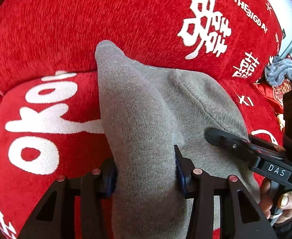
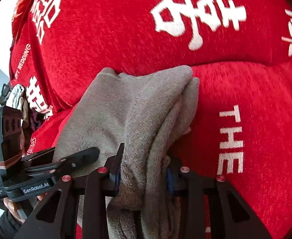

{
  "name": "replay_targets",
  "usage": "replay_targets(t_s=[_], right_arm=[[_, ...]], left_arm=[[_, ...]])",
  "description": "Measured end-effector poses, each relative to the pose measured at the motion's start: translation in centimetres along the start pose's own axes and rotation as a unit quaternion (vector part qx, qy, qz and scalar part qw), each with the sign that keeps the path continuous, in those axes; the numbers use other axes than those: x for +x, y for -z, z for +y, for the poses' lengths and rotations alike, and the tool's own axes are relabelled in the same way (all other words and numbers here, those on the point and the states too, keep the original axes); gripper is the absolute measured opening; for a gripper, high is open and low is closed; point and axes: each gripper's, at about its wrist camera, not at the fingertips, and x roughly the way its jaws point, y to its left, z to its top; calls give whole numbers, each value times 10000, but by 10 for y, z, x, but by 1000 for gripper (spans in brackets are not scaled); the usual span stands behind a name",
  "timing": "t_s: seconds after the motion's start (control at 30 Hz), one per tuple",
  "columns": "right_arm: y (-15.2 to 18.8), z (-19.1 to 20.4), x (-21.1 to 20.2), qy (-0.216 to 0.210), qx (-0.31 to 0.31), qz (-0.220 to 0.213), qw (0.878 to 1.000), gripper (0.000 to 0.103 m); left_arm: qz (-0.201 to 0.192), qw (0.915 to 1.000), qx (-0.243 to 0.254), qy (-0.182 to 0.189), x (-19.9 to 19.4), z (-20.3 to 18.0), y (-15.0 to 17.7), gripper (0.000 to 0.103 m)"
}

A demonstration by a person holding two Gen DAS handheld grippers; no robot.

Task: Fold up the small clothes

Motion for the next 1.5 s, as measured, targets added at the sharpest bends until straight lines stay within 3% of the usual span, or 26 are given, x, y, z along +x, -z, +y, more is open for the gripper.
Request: replay_targets(t_s=[0.7, 1.5], right_arm=[[52, 54, -56, 25, -404, -219, 9989, 36], [125, 94, -75, -2, -585, -257, 9980, 36]], left_arm=[[-365, 9992, 139, -132, -76, -6, 61, 49], [-525, 9980, 151, -313, -115, 3, 142, 49]])
